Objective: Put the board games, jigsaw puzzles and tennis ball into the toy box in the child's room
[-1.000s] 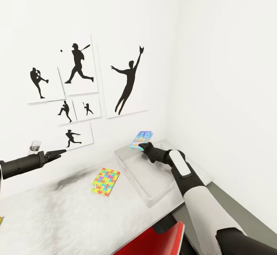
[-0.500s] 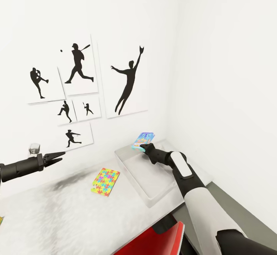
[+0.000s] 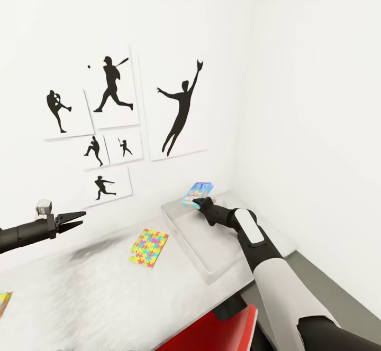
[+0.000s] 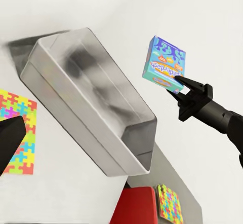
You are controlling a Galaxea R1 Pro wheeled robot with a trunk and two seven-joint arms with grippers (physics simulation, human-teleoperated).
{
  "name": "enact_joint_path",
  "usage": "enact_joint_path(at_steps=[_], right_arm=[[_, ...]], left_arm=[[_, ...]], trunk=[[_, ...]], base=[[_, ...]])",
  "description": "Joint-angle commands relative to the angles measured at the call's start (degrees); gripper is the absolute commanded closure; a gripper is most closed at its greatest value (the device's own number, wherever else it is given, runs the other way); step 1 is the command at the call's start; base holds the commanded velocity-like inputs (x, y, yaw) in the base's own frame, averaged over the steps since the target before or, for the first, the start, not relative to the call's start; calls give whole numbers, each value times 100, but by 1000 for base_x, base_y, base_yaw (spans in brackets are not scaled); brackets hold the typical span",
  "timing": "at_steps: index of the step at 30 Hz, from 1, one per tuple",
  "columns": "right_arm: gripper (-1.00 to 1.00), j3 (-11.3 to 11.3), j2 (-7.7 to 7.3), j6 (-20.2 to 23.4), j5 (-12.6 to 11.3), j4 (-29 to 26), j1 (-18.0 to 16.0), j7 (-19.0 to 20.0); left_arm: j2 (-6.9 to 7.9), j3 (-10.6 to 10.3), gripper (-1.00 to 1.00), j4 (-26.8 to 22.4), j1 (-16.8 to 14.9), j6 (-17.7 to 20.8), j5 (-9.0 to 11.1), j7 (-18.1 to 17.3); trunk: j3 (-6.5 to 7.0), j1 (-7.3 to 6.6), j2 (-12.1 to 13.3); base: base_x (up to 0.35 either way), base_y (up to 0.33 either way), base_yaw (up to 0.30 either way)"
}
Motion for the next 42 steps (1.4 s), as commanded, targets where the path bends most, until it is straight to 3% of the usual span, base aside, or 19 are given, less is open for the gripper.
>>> enact_joint_path(at_steps=[1,6,12,24,28,30,35,42], right_arm=[[100,3,0,5,-69,-10,-4,-53],[100,-30,0,-2,-69,-6,-4,-53],[100,-335,0,13,-69,-8,-4,-53],[100,-337,0,15,-68,-9,-10,-88],[100,-349,0,15,-80,-21,-58,-482],[100,-358,0,20,-206,-45,-75,-703],[100,-355,0,36,-874,-88,-102,-1184],[100,-376,0,18,-1037,-97,-176,-1438]], left_arm=[[0,9,-100,-3,-8,59,-60,-54],[7,8,-100,-3,-8,59,-61,-56],[-5,3,-100,-7,-8,59,-61,-56],[-4,-97,-100,-5,-8,59,-54,-56],[-2,-97,-100,-6,-8,59,-54,-56],[-5,-97,-100,-5,-8,58,-52,-56],[-13,-98,-100,-7,-8,59,-58,-56],[-7,-97,-100,-7,-8,57,-54,-56]], trunk=[[-23,4,-14],[-67,4,-14],[-96,4,-14],[-201,4,-14],[-238,4,-14],[-256,4,-14],[-302,4,-14],[-366,4,-14]], base=[[0,0,117],[0,0,83],[0,0,-13],[0,0,66],[0,0,151],[0,0,154],[0,0,116],[0,0,70]])
